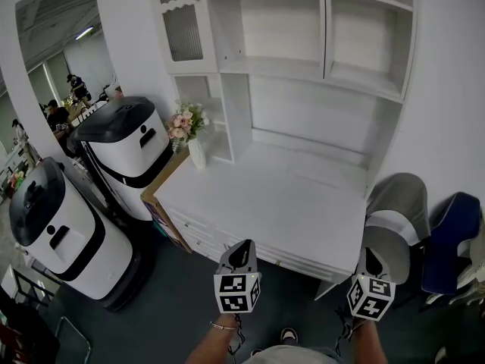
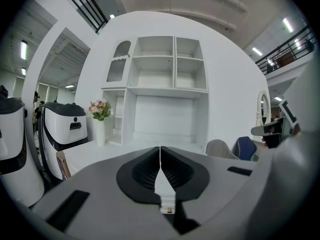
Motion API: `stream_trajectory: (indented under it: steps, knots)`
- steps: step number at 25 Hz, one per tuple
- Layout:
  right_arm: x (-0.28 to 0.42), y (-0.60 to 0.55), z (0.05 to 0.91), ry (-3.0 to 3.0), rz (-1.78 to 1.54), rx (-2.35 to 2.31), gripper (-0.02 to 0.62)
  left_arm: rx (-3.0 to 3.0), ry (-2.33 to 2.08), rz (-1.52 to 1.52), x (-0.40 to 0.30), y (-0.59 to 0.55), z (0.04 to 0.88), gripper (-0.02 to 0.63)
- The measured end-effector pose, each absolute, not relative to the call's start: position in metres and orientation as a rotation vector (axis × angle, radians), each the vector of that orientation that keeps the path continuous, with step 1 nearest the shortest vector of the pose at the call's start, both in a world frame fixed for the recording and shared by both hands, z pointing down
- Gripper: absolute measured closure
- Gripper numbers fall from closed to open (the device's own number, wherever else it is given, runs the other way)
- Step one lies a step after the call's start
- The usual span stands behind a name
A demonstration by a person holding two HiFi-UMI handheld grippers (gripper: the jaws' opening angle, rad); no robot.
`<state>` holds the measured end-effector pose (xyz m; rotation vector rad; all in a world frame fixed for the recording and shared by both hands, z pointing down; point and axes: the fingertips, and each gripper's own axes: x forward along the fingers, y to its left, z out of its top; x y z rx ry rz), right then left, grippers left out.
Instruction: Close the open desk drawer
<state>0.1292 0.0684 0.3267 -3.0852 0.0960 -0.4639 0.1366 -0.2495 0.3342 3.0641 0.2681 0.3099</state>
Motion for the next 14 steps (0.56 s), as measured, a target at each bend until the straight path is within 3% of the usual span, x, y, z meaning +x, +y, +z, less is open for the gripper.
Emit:
stream_trajectory:
  steps: [14]
  knots:
    - [0.134,0.081,0.336,0.125,-0.494,-3.066,0.591,3.074,0.261,0.353,0.139,-0.237,0.344,0.584]
